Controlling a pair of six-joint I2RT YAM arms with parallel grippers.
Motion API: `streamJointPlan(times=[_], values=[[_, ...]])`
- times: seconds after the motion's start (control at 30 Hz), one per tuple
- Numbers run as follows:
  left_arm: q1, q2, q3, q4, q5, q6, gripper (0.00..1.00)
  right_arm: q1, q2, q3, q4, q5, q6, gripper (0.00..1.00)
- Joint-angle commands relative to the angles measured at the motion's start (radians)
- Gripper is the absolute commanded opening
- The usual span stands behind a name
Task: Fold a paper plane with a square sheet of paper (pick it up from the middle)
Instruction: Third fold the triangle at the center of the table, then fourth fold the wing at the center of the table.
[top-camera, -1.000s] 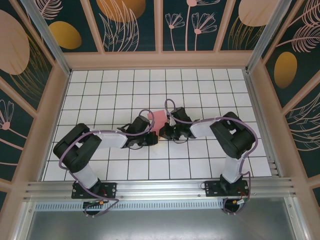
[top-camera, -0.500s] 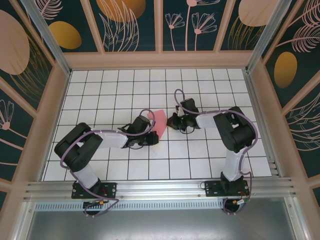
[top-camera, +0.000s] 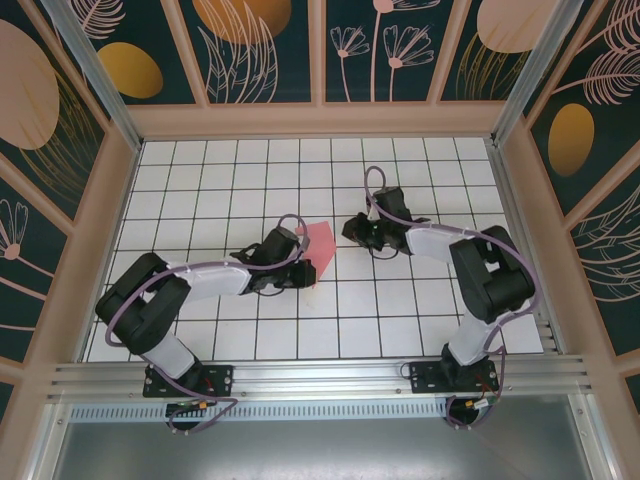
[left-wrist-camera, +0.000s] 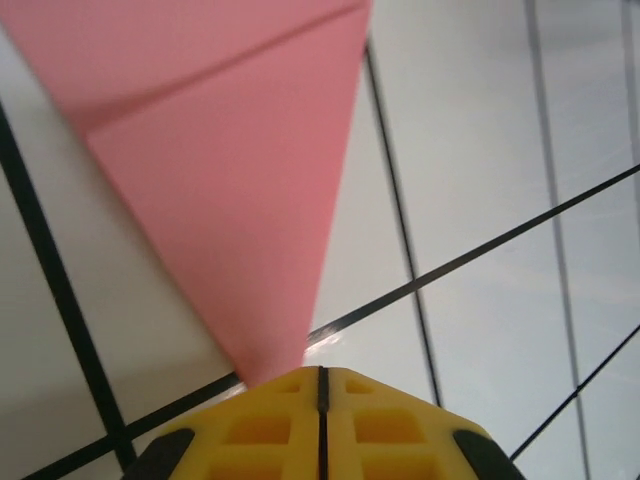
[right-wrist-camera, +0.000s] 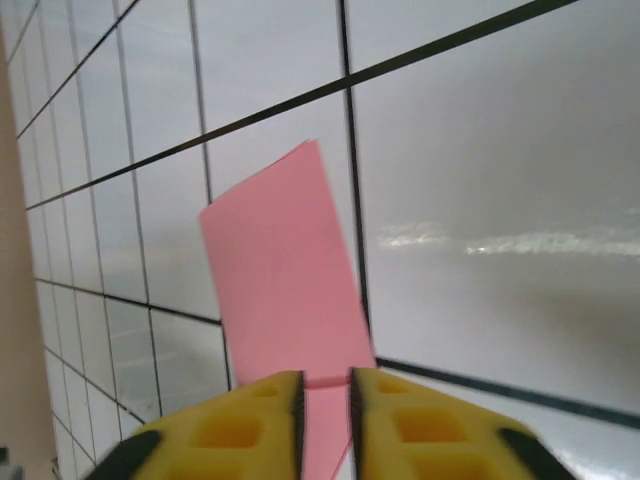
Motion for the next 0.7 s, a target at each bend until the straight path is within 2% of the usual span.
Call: streamJointPlan(times=[0.0,0.13,0.23,0.37,0.67], values=[[-0.005,-0.014,0.058,0.013,-0.088,-0.016,0.12,0.019,-0.044,-0.061,0.008,0.018,0.015,0.31],[-0.005,0.057,0.120,-0.046,-0.203,-0.038,0.09,0.033,-0.059,-0.106,0.036,0.000,0.037,0.40],[-0.004,0.125,0.157,-0.073,-0.221,-0.048,0.05,0.044,-0.047,-0.112,0.049,-0.020,0.046,0.42],[-0.005,0.193,0.202,-0.121,-0.265,-0.058,0.00,0.059,-0.016,-0.093,0.051,-0.039,0.055,0.42],[-0.004,0.230,0.214,-0.194,-0.332,-0.082,0.00,0.080,0.041,-0.046,0.044,-0.051,0.066,0.38]])
